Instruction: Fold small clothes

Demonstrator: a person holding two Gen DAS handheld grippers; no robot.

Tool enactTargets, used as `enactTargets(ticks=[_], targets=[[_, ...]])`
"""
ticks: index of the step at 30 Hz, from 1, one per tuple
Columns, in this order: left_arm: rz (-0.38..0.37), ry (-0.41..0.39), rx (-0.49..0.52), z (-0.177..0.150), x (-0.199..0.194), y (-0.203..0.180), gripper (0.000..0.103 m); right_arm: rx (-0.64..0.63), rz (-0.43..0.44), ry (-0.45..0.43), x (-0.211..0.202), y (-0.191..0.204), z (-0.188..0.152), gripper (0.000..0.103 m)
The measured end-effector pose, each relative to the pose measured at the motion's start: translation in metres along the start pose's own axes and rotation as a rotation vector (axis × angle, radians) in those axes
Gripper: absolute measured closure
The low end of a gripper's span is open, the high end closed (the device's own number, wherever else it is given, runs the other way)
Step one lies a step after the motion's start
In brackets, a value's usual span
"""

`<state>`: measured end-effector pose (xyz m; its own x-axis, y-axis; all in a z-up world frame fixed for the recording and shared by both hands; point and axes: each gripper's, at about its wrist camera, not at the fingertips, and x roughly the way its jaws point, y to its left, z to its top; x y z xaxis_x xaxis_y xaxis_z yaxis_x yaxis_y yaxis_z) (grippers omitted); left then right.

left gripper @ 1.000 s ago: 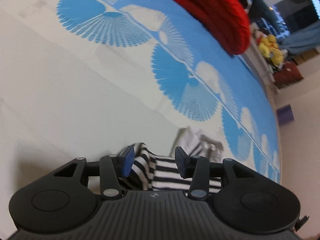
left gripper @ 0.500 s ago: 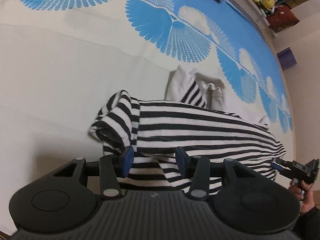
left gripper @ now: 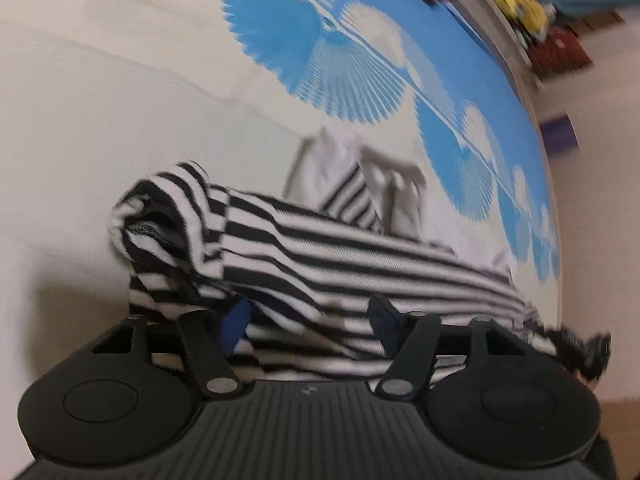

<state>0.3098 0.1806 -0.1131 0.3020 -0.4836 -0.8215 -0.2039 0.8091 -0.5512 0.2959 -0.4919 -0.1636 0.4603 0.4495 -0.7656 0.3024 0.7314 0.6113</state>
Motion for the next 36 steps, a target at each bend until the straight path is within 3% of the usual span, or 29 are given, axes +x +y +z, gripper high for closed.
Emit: enactTargets(ticks=[1, 3, 5, 6, 7, 9, 11, 15, 18, 23, 27, 28, 29, 30, 31, 33, 36], targets=[[0.009, -0.018, -0.012, 0.002, -0.001, -0.001, 0.049, 0.0, -0.003, -0.002, 0.001, 0.001, 0.001, 0.041], [0.035, -0.064, -0.027, 0.006, -0.006, -0.003, 0.079, 0.003, -0.016, -0.016, 0.002, 0.001, 0.003, 0.043], [0.057, -0.096, -0.031, 0.01, -0.008, -0.007, 0.087, 0.007, -0.042, -0.055, 0.001, 0.002, 0.005, 0.063], [0.068, -0.109, -0.027, 0.012, -0.009, -0.009, 0.089, 0.016, -0.052, -0.071, 0.0, 0.001, 0.007, 0.083], [0.073, -0.118, -0.022, 0.013, -0.008, -0.011, 0.09, 0.034, -0.058, -0.085, -0.001, -0.001, 0.008, 0.096], [0.072, -0.147, -0.026, 0.017, -0.012, -0.015, 0.092, 0.079, -0.045, -0.114, -0.004, -0.004, 0.011, 0.098], [0.039, -0.195, -0.042, 0.023, -0.021, -0.016, 0.092, 0.092, -0.016, -0.163, -0.009, -0.001, 0.015, 0.099], [-0.054, -0.313, -0.082, 0.038, -0.033, -0.019, 0.092, 0.127, 0.131, -0.316, -0.029, 0.006, 0.027, 0.099], [-0.048, -0.351, -0.064, 0.048, -0.029, -0.029, 0.091, 0.151, 0.18, -0.378, -0.028, 0.011, 0.036, 0.099], [-0.034, -0.402, -0.082, 0.064, -0.017, -0.037, 0.091, 0.195, 0.105, -0.388, -0.005, 0.017, 0.048, 0.099], [-0.035, -0.431, -0.143, 0.077, -0.008, -0.036, 0.086, 0.217, 0.107, -0.422, 0.001, 0.02, 0.055, 0.098], [-0.021, -0.443, -0.165, 0.079, -0.008, -0.033, 0.08, 0.222, 0.107, -0.426, 0.003, 0.021, 0.057, 0.093], [-0.012, -0.46, -0.191, 0.081, -0.01, -0.028, 0.065, 0.228, 0.1, -0.426, 0.004, 0.021, 0.059, 0.092], [-0.009, -0.482, -0.215, 0.082, -0.015, -0.025, 0.056, 0.242, 0.074, -0.427, 0.004, 0.02, 0.061, 0.084], [-0.006, -0.5, -0.224, 0.084, -0.02, -0.022, 0.056, 0.255, 0.061, -0.442, 0.002, 0.017, 0.061, 0.072], [-0.003, -0.504, -0.187, 0.087, -0.027, -0.022, 0.056, 0.26, 0.032, -0.492, -0.006, 0.012, 0.06, 0.068], [0.014, -0.44, -0.109, 0.088, -0.027, -0.022, 0.056, 0.172, -0.033, -0.529, -0.019, 0.013, 0.061, 0.067]])
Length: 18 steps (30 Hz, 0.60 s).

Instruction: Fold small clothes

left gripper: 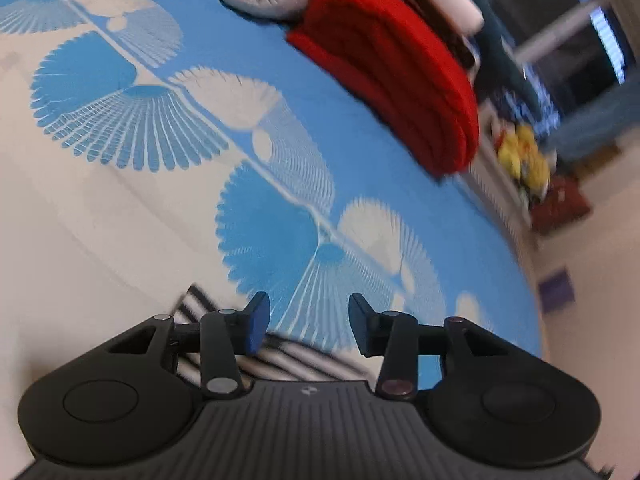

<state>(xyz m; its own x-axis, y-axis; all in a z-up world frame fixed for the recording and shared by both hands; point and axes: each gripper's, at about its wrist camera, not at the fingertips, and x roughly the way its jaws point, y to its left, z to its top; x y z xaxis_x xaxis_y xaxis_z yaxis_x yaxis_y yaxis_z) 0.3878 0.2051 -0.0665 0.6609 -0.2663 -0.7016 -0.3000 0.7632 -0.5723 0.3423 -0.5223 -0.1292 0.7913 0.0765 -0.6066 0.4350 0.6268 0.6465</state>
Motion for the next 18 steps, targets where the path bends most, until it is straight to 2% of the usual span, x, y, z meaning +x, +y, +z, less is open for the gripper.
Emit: enactTargets(ticks=[2, 4, 9, 13, 16, 18], targets=[[0.031, 0.042, 0.046, -0.003, 0.002, 0.003, 0.056, -0.065, -0.006, 0.011, -0.006, 0.0, 0.002, 0.064], [0.068, 0.089, 0.08, -0.005, 0.002, 0.008, 0.056, -0.139, -0.019, 0.059, -0.009, -0.003, 0.0, 0.054], [0.16, 0.218, 0.141, -0.023, -0.008, 0.031, 0.054, -0.305, -0.123, 0.28, -0.012, -0.021, -0.02, 0.052], [0.125, 0.371, 0.105, -0.047, -0.021, 0.043, 0.054, -0.383, -0.158, 0.383, -0.026, -0.036, -0.037, 0.052], [0.166, 0.379, 0.255, -0.065, -0.044, 0.033, 0.051, -0.42, -0.135, 0.453, -0.038, -0.04, -0.048, 0.051], [0.165, 0.377, 0.298, -0.077, -0.054, 0.037, 0.046, -0.454, -0.104, 0.493, -0.047, -0.041, -0.057, 0.05]])
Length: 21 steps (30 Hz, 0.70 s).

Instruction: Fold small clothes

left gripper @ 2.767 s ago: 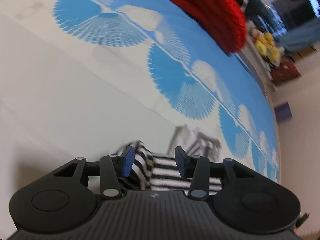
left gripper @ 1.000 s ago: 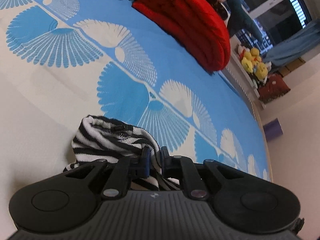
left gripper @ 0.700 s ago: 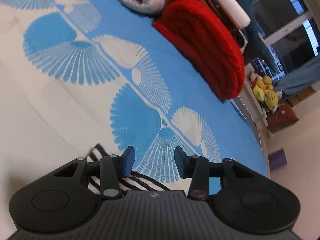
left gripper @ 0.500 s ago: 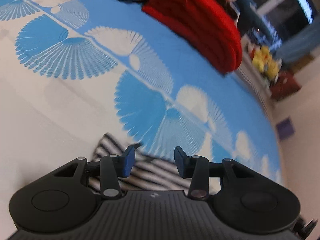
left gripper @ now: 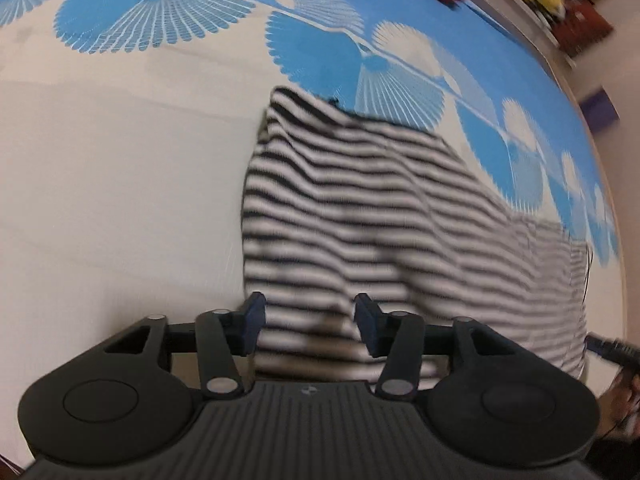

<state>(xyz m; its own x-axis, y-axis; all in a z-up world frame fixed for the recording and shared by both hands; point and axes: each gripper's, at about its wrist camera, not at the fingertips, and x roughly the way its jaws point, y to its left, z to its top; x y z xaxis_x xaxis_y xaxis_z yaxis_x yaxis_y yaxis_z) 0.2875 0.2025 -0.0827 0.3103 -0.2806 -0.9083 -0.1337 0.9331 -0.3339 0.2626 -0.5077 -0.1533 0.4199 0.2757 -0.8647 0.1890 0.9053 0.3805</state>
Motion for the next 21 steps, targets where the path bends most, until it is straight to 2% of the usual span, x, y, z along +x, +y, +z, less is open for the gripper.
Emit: enactTargets(ticks=[3, 5, 10, 14, 16, 17, 18, 19, 21], targets=[[0.025, 0.044, -0.079, -0.013, 0.007, 0.014, 0.047, -0.04, -0.001, 0.054, -0.001, 0.003, -0.016, 0.048], [0.0, 0.046, -0.096, -0.015, 0.008, 0.017, 0.047, -0.066, -0.021, 0.078, 0.001, 0.006, -0.023, 0.048], [0.019, 0.128, -0.038, -0.03, 0.022, 0.01, 0.047, -0.097, -0.027, 0.11, 0.007, 0.011, -0.031, 0.048], [0.005, 0.137, 0.013, -0.039, 0.02, 0.005, 0.047, -0.104, -0.015, 0.132, 0.005, 0.013, -0.037, 0.052], [0.019, 0.13, 0.028, -0.041, 0.017, 0.006, 0.055, -0.107, -0.006, 0.129, 0.001, 0.014, -0.043, 0.058], [0.017, 0.126, 0.033, -0.04, 0.016, 0.007, 0.07, -0.107, -0.002, 0.128, 0.0, 0.013, -0.044, 0.061], [0.015, 0.12, 0.039, -0.04, 0.015, 0.007, 0.085, -0.107, 0.003, 0.126, -0.002, 0.013, -0.046, 0.07], [0.021, 0.108, 0.048, -0.041, 0.012, 0.008, 0.092, -0.109, 0.007, 0.122, -0.003, 0.014, -0.047, 0.081], [0.026, 0.07, 0.068, -0.042, 0.003, 0.006, 0.098, -0.123, 0.014, 0.099, -0.008, 0.015, -0.049, 0.092]])
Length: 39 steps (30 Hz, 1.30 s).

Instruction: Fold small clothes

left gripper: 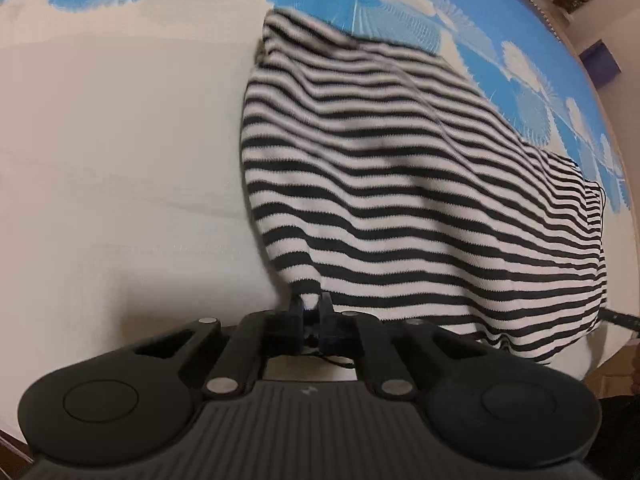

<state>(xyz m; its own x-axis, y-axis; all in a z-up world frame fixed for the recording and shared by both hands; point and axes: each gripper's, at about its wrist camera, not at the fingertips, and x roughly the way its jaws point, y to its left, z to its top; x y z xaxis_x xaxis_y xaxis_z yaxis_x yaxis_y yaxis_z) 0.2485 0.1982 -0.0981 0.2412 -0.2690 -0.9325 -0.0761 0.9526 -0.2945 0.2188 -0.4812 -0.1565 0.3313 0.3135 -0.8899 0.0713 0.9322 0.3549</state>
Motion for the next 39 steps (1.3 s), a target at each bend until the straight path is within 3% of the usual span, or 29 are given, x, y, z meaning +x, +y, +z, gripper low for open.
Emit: enactTargets(ticks=[2, 4, 6, 7, 9, 11, 13, 15, 18, 20, 23, 26, 27, 29, 30, 31, 33, 34, 39], targets=[[-0.026, -0.076, -0.01, 0.004, -0.012, -0.005, 0.098, 0.0, 0.023, -0.069, -0.013, -0.001, 0.0, 0.094], [-0.098, -0.179, -0.05, 0.004, -0.036, 0.003, 0.098, 0.044, 0.1, -0.202, -0.038, -0.007, 0.003, 0.095], [-0.142, -0.226, -0.095, 0.0, -0.051, 0.016, 0.098, 0.076, 0.141, -0.287, -0.057, -0.014, 0.001, 0.095], [-0.132, -0.207, -0.108, -0.001, -0.049, 0.022, 0.099, 0.045, 0.083, -0.269, -0.056, -0.012, -0.002, 0.095], [-0.051, -0.101, -0.089, -0.004, -0.031, 0.026, 0.099, 0.009, -0.046, -0.121, -0.031, -0.013, -0.01, 0.095], [0.018, 0.015, -0.012, -0.01, -0.009, 0.019, 0.098, -0.018, -0.077, -0.014, -0.009, -0.012, -0.014, 0.095], [0.068, 0.055, 0.073, -0.015, 0.0, 0.008, 0.098, -0.047, -0.095, 0.008, -0.004, -0.009, -0.017, 0.095], [0.084, 0.049, 0.069, -0.014, -0.002, 0.007, 0.092, 0.004, -0.08, -0.006, -0.01, -0.013, -0.015, 0.094], [0.062, -0.035, 0.021, -0.008, -0.019, 0.013, 0.085, 0.007, -0.097, -0.057, -0.021, -0.014, -0.015, 0.088], [0.015, -0.092, -0.018, -0.004, -0.028, 0.011, 0.083, 0.001, -0.128, -0.115, -0.032, -0.013, -0.014, 0.081], [-0.043, -0.142, 0.008, 0.001, -0.032, 0.0, 0.083, 0.019, -0.203, -0.25, -0.049, -0.011, -0.013, 0.077], [-0.05, -0.106, 0.069, 0.003, -0.02, -0.018, 0.083, 0.048, -0.123, -0.328, -0.06, -0.012, -0.012, 0.077], [-0.029, -0.068, 0.092, 0.003, -0.01, -0.024, 0.083, 0.04, -0.087, -0.323, -0.059, -0.011, -0.011, 0.075], [0.048, 0.031, 0.127, -0.002, 0.01, -0.03, 0.078, 0.004, -0.032, -0.247, -0.048, -0.004, -0.014, 0.06], [0.092, 0.079, 0.141, -0.007, 0.018, -0.032, 0.078, -0.029, -0.042, -0.18, -0.037, 0.001, -0.016, 0.052], [0.12, 0.103, 0.159, -0.009, 0.024, -0.035, 0.078, -0.087, -0.086, -0.11, -0.024, 0.008, -0.018, 0.052], [0.122, 0.079, 0.174, -0.006, 0.021, -0.042, 0.078, -0.221, -0.199, -0.013, -0.004, 0.022, -0.028, 0.05], [0.108, 0.052, 0.162, -0.004, 0.016, -0.043, 0.078, -0.244, -0.211, -0.01, -0.003, 0.024, -0.03, 0.05], [-0.018, -0.08, 0.152, 0.004, -0.008, -0.051, 0.074, -0.176, -0.156, -0.129, -0.026, 0.021, -0.025, 0.049]])
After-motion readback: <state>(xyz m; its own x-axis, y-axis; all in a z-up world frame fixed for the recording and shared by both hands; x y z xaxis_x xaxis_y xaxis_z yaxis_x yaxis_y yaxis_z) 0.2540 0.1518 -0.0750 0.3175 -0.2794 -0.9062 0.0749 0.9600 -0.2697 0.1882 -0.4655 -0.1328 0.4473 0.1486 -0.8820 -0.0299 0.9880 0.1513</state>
